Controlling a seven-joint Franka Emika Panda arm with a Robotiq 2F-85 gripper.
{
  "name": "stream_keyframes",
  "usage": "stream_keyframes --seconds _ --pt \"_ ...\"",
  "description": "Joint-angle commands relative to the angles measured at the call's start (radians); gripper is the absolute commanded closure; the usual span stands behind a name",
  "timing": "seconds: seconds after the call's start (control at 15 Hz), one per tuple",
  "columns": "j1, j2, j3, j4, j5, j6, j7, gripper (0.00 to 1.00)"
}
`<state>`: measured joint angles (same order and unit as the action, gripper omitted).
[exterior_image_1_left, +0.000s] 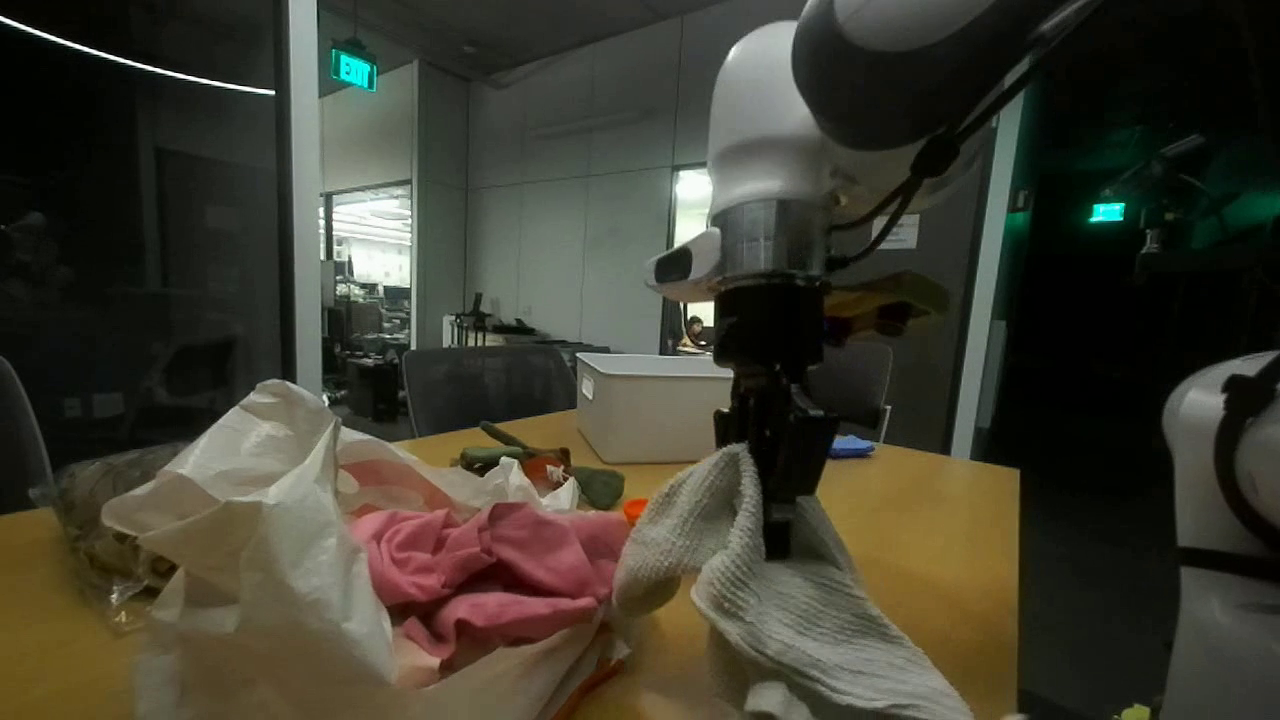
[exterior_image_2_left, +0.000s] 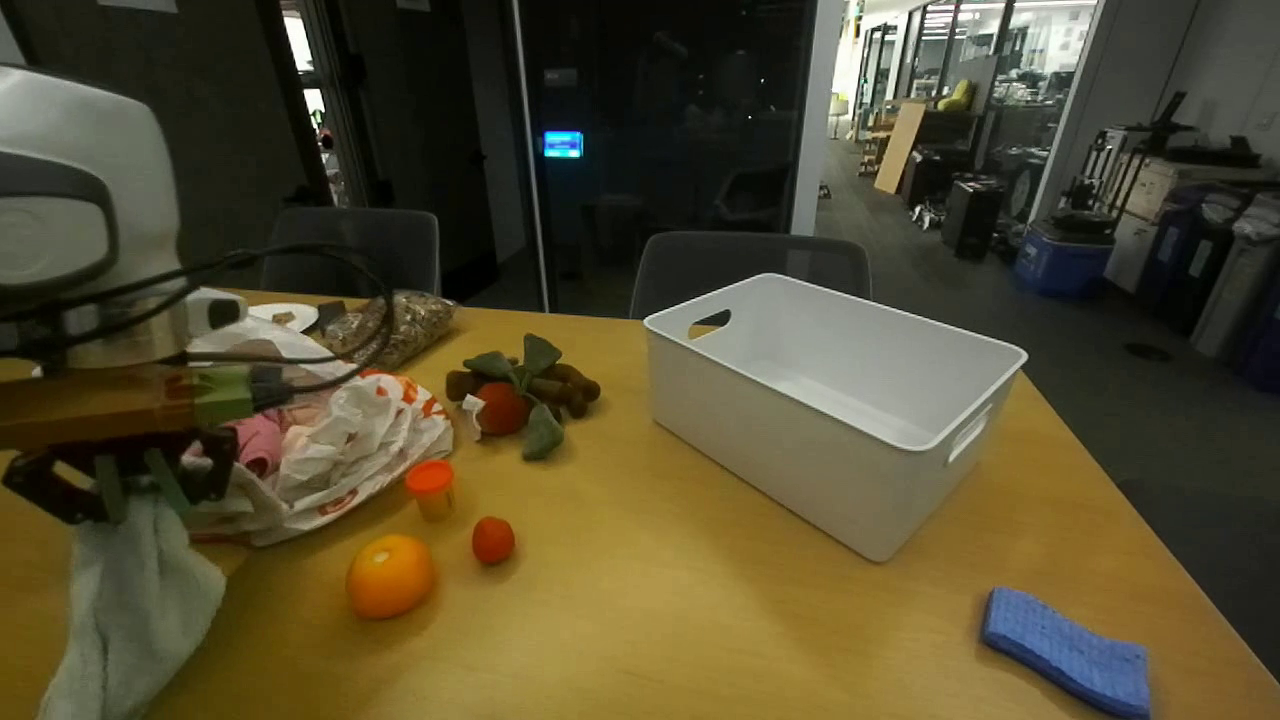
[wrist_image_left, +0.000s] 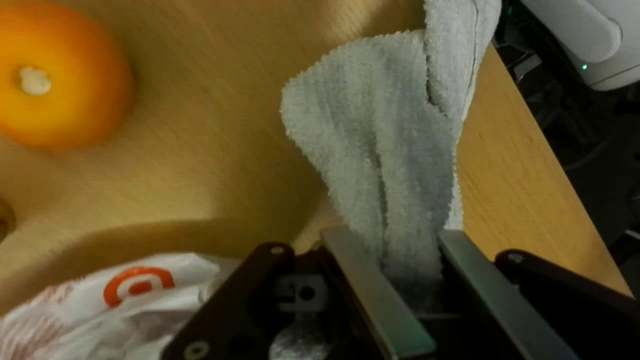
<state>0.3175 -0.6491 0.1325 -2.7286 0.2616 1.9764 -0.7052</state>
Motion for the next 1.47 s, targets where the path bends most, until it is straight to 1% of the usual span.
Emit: stream_keyframes --seconds 0.0,0.13,0.2,0.4,0.73,1.07,1.13,1.27,1.4 --pt "0.066 -0.095 0.053 0.036 -0.036 0.064 0.099 0.95" --pt "0.080 -0.121 0.072 0.084 -0.092 0.078 0.140 0.95" --pt "0.084 -0.115 0.081 0.116 -0.120 0.096 0.162 0.95" --pt "0.078 -0.091 0.108 0.189 -0.217 0.186 0.217 0.95" --pt "0.082 0.027 0.165 0.276 -0.322 0.322 0.297 0.95" --pt "0.090 0.130 0.236 0.359 -0.406 0.384 0.362 0.95" --pt "0.096 0.150 0.241 0.369 -0.414 0.395 0.366 0.95" --pt "0.113 0.191 0.228 0.376 -0.404 0.423 0.348 0.95" --pt "0.155 0.233 0.190 0.368 -0.343 0.456 0.297 0.95"
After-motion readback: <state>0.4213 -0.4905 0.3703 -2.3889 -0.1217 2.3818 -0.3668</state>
